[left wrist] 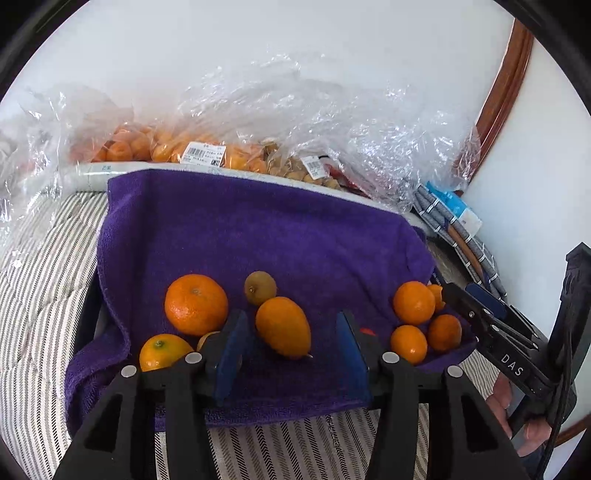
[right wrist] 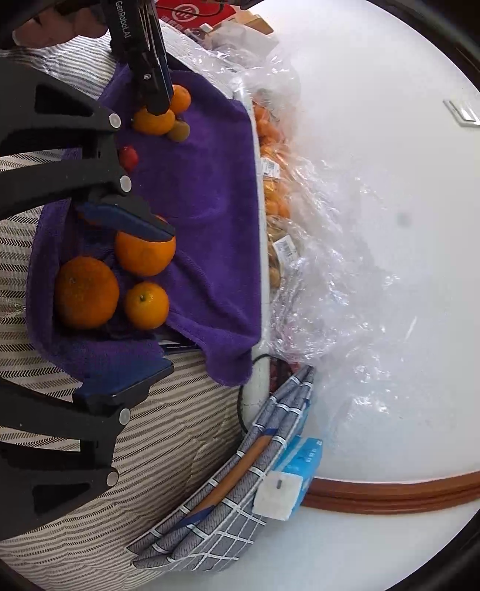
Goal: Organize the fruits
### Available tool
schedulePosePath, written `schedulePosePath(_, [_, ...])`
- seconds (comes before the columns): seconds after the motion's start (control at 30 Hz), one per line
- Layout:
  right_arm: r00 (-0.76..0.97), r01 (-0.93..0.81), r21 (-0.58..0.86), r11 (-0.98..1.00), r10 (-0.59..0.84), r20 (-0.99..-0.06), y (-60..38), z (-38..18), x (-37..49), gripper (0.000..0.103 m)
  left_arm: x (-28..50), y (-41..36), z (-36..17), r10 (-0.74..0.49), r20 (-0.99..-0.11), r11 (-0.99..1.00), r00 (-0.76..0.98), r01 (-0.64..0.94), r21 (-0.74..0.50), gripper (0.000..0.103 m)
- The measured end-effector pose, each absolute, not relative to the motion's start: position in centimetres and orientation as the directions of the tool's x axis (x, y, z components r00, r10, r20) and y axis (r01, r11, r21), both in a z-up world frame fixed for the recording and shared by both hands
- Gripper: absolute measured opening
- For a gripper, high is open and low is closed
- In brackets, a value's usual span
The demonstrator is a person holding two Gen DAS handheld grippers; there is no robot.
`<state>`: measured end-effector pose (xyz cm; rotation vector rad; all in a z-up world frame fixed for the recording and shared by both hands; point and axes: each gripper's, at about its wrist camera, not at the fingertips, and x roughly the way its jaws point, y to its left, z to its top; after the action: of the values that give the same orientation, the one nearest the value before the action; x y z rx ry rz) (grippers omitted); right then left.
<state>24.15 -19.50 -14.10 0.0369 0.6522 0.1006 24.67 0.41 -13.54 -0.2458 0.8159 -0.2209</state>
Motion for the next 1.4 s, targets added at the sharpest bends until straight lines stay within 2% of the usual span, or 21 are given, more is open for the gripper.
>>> schedulePosePath(0.2, [0.797, -0.057, 0.104, 0.993, 0.108, -0.594, -20.3, -13.4, 23.9, 0.067, 24.1, 1.1, -12.2, -0.276, -0.679, 0.951, 0.680, 0.092, -0.294, 0.052])
schedulePosePath(0.3, [0.789, -0.047, 0.123, 0.991, 0.112, -0.604, -20.3, -12.6, 23.1, 0.067, 23.2, 1.9, -10.5, -0.259, -0.663, 0.954, 0.702, 0.081, -0.287, 0.058])
schedulePosePath(0.47, [0.753, -0.016, 0.084, 0.996, 0.067, -0.654, -19.0, -10.8, 21.1, 0.067, 20.9, 2.9, -8.8, -0.237, -0.683, 0.961, 0.691, 0.061, -0.271, 0.058])
schedulePosePath(0.63, [0.744, -0.020, 0.079, 0.997, 0.068, -0.665, -17.5, -8.6, 17.0, 0.067, 17.5, 3.7, -7.5, -0.186, -0.701, 0.971, 0.688, 0.018, -0.240, 0.059])
schedulePosePath(0.67, [0.743, -0.021, 0.078, 0.997, 0.068, -0.666, -17.2, -8.1, 16.0, 0.067, 16.6, 3.8, -7.1, -0.180, -0.698, 0.971, 0.693, 0.013, -0.237, 0.063])
schedulePosePath(0.7, [0.743, -0.022, 0.075, 0.997, 0.067, -0.666, -17.0, -7.8, 15.3, 0.067, 15.9, 3.9, -6.8, -0.176, -0.697, 0.973, 0.695, 0.014, -0.232, 0.072])
schedulePosePath(0.97, [0.759, -0.017, 0.042, 0.999, 0.041, -0.650, -16.0, -3.8, 7.7, 0.067, 8.6, 3.7, -2.8, -0.100, -0.636, 0.989, 0.765, 0.010, -0.145, 0.092])
schedulePosePath(1.03, [0.763, -0.004, 0.026, 1.000, 0.020, -0.646, -15.9, -3.0, 5.9, 0.071, 7.4, 3.6, -2.1, -0.104, -0.629, 0.990, 0.771, 0.019, -0.141, 0.095])
schedulePosePath(1.1, [0.782, -0.003, 0.013, 1.000, 0.010, -0.623, -15.8, -2.5, 4.3, 0.085, 6.0, 3.3, -1.5, -0.102, -0.623, 0.992, 0.776, 0.029, -0.126, 0.096])
schedulePosePath(1.2, [0.804, 0.000, 0.005, 1.000, 0.003, -0.595, -15.7, -1.9, 2.0, 0.092, 4.0, 2.8, -0.7, -0.079, -0.606, 0.995, 0.791, 0.021, -0.103, 0.098])
schedulePosePath(1.4, [0.805, -0.008, 0.050, 0.999, 0.036, -0.592, -16.3, -1.5, -0.9, 0.099, 0.8, 2.1, 0.4, -0.068, -0.580, 0.995, 0.811, 0.012, -0.100, 0.099])
